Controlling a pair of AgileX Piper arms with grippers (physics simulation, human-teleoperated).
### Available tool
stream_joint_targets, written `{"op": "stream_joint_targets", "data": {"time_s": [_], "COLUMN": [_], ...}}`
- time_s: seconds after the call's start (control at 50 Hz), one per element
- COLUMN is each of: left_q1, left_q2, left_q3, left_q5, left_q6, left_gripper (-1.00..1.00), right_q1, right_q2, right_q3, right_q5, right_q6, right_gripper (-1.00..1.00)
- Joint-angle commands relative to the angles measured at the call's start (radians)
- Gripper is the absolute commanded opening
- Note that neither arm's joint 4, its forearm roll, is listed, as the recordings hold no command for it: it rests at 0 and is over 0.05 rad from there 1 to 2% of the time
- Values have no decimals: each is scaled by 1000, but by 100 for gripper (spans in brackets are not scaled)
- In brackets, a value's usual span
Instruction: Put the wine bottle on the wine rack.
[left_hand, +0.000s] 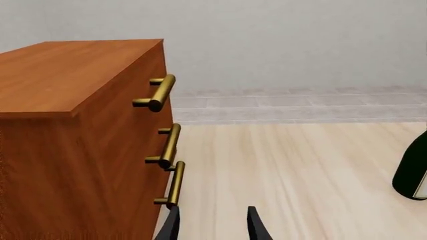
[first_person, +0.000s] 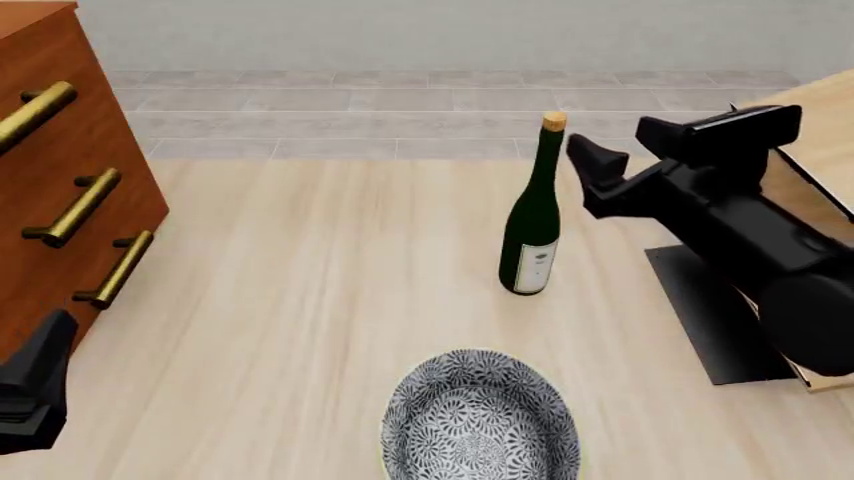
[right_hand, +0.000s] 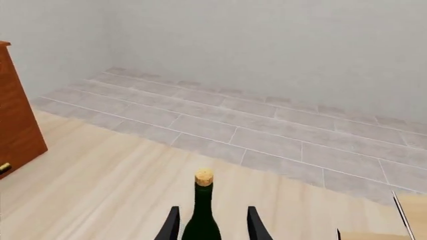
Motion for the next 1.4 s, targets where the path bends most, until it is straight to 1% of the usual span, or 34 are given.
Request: {"op": "stream_joint_targets", "data": {"time_s": [0.02, 0.26, 0.5, 0.6, 0.7, 0.78, 1.4], "left_q1": [-5, -7, -4, -4, 0, 2, 23], "left_q2": [0, 0, 0, 0, 0, 0, 0], "left_q3": [0, 0, 0, 0, 0, 0, 0], "left_q5": [-2, 2, 1, 3, 4, 3, 5], "left_q6": [-3, -5, -1, -2, 0, 3, 5], "left_gripper": [100, 100, 100, 100, 100, 100, 100], "right_q1": [13, 23, 22, 20, 18, 13, 26], "right_q2": [45, 88, 144, 168, 182, 193, 280], "right_q3": [-32, -79, -118, -126, -137, -144, -199], "right_q5": [-9, -1, -7, -20, -22, -26, -35], "right_q6": [6, 7, -4, -1, 17, 21, 27], "right_gripper": [100, 100, 100, 100, 100, 100, 100]}}
